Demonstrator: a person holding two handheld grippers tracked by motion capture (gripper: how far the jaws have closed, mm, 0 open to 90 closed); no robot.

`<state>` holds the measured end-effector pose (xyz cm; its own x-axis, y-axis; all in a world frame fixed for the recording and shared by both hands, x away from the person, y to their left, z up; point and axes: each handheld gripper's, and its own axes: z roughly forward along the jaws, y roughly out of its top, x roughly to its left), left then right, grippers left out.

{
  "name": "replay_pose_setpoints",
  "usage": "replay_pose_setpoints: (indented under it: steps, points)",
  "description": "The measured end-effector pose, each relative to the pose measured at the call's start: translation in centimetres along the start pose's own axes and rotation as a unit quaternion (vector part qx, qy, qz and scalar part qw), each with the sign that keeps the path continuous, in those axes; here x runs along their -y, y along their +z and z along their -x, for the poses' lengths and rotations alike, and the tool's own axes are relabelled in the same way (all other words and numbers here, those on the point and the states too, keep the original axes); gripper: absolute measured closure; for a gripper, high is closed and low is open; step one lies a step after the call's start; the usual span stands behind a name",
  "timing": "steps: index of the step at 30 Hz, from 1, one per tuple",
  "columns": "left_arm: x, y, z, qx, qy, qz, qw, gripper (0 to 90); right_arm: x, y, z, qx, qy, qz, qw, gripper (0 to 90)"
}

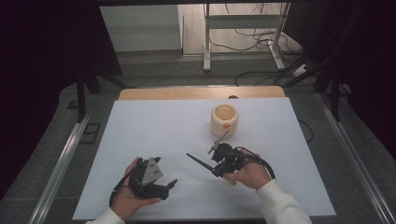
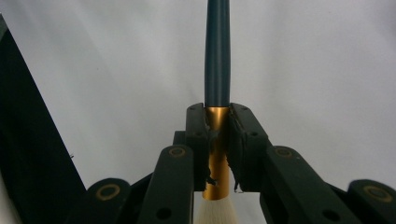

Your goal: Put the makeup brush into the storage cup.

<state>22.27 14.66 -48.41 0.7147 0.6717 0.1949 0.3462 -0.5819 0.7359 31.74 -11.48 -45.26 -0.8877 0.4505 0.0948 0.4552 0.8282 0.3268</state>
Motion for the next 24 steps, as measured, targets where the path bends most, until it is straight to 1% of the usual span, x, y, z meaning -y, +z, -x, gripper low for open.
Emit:
replay_pose_setpoints:
  steps: [1,2,4,7,8,11,24]
  points:
    - [0.0,0.0,0.0,0.0,0.0,0.0,1.0,11.3,0.0,0.0,0.0,0.0,0.0,0.0,1.0,78.6]
    - [-0.1,0.1,0.2,0.0,0.002,0.002,1.0,11.3,0.0,0.0,0.0,0.003,-0.001,-0.002,1.0,78.6]
    - [-0.4,0.3,0.6,0.0,0.008,0.002,1.0,11.9,-0.1,0.1,-0.1,0.002,0.0,-0.003,1.0,78.6]
    - [-0.8,0.6,1.1,0.001,0.02,0.001,0.9998,12.2,-0.1,0.2,-0.1,0.001,-0.003,-0.004,1.0,78.6]
    - [-1.0,0.8,1.3,0.005,0.026,0.0,0.9997,12.2,-0.1,0.2,-0.3,0.002,-0.005,-0.004,1.0,78.6]
    - [-1.2,1.1,1.3,0.009,0.027,0.0,0.9996,12.2,-0.3,0.3,-0.3,-0.002,-0.008,-0.007,0.9999,78.6]
    - [-1.6,1.4,1.1,0.01,0.027,-0.001,0.9996,12.2,-0.3,0.3,-0.4,-0.004,-0.008,-0.006,0.9999,78.6]
